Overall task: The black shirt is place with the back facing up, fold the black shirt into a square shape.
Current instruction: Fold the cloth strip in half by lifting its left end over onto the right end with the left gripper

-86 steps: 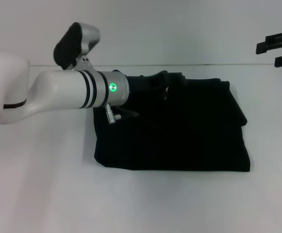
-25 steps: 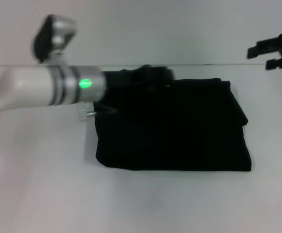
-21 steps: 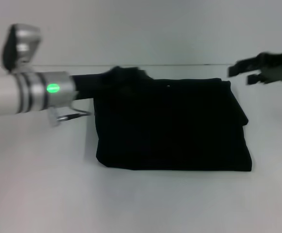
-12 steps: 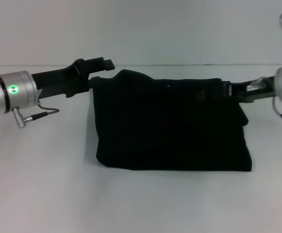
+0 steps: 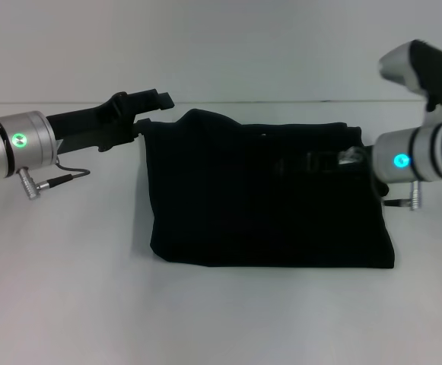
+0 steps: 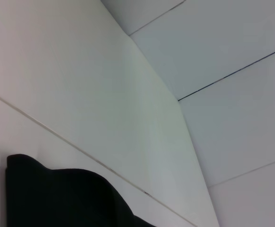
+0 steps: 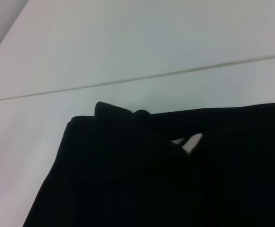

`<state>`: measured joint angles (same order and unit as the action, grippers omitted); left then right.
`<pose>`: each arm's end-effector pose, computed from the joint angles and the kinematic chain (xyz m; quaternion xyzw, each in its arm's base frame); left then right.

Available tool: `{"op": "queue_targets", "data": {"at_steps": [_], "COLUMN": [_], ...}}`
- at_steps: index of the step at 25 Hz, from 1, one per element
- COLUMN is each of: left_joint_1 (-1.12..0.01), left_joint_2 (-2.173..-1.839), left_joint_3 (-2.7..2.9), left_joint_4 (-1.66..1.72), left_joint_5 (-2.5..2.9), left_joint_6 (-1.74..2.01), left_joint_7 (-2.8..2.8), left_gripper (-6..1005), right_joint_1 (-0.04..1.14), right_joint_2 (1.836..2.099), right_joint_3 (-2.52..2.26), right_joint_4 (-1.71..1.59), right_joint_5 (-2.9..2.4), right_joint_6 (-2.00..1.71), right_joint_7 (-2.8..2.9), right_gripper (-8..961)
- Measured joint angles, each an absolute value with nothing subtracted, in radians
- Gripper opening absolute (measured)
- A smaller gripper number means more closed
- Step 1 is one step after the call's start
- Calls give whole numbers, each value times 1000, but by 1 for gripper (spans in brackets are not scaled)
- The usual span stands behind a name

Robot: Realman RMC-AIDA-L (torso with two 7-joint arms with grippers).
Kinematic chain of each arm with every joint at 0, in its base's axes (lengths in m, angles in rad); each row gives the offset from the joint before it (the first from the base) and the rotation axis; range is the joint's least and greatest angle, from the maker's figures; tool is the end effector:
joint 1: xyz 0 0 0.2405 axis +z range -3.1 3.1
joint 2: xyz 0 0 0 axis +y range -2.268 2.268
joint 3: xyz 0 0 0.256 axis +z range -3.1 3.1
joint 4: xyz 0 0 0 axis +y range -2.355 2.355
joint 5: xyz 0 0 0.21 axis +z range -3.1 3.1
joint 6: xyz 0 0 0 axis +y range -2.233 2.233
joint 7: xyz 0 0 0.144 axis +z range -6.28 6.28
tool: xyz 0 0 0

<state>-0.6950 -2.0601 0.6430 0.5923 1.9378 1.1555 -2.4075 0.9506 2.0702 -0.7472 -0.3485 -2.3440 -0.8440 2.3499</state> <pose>-0.2421 0.4162 0.0162 -0.6769 -0.6373 -0.3370 0.1485 0.2180 0.4419 -0.0562 -0.7921 0.5561 0.1083 0.2272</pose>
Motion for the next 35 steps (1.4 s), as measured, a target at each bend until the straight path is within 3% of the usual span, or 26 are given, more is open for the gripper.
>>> {"op": "queue_targets", "data": {"at_steps": [13, 35], "left_joint_1": [-694, -686], "left_joint_2": [-2061, -2069], "left_joint_3": [640, 635], "left_joint_4": [592, 578], "left_joint_5": [1936, 1931], "left_joint_6": [1141, 1126], "left_joint_7": [-2396, -2394], "left_gripper": [693, 693], "right_joint_1": [1013, 1011], "right_joint_2": [2095, 2092], "right_joint_3": [-762, -804], "right_joint_4": [-221, -208], "right_joint_5": [-2344, -2196], "right_joint_6": [-754, -799], "right_joint_7": [2358, 2263], "right_gripper": [809, 794]}}
